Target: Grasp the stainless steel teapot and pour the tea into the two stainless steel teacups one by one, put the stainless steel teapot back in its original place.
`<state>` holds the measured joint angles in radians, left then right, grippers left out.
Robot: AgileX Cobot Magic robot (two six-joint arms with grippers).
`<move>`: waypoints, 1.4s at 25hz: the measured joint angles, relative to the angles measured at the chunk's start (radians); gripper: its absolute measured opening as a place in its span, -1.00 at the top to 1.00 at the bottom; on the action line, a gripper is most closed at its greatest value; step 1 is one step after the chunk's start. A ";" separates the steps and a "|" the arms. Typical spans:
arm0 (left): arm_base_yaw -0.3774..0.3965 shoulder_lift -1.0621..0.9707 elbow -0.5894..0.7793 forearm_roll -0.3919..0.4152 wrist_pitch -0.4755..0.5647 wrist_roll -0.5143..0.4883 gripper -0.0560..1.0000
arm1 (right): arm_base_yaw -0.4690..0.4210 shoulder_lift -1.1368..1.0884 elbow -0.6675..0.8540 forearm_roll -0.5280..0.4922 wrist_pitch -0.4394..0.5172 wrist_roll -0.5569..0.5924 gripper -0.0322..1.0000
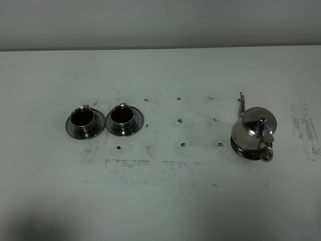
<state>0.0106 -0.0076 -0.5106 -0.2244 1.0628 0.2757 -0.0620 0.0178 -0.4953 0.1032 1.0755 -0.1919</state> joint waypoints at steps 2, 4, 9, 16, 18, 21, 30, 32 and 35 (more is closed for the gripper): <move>0.000 0.000 0.000 0.000 0.000 0.000 -0.33 | 0.000 0.000 0.000 0.000 0.000 0.000 0.27; 0.000 0.000 0.000 0.000 0.000 0.000 -0.33 | 0.000 0.000 0.000 0.000 0.000 0.000 0.27; 0.000 0.000 0.000 0.000 0.000 0.001 -0.33 | 0.000 0.000 0.000 0.000 0.000 0.000 0.27; 0.000 0.000 0.000 0.000 0.000 0.001 -0.33 | 0.000 0.000 0.000 0.000 0.000 0.000 0.27; 0.000 0.000 0.000 0.000 0.000 0.001 -0.33 | 0.014 0.000 0.000 -0.001 0.000 0.001 0.27; 0.000 0.000 0.000 0.000 0.000 0.001 -0.33 | 0.077 0.000 0.000 -0.001 0.000 0.001 0.27; 0.000 0.000 0.000 0.000 0.000 0.001 -0.33 | 0.148 -0.002 0.000 -0.001 0.000 0.004 0.27; 0.000 0.000 0.000 0.000 0.000 0.001 -0.33 | 0.148 -0.002 0.000 -0.001 0.000 0.004 0.28; 0.000 0.000 0.000 0.000 0.000 0.001 -0.33 | 0.148 -0.002 0.000 -0.001 0.000 0.004 0.30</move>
<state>0.0106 -0.0076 -0.5106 -0.2244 1.0628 0.2767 0.0862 0.0160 -0.4953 0.1024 1.0755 -0.1884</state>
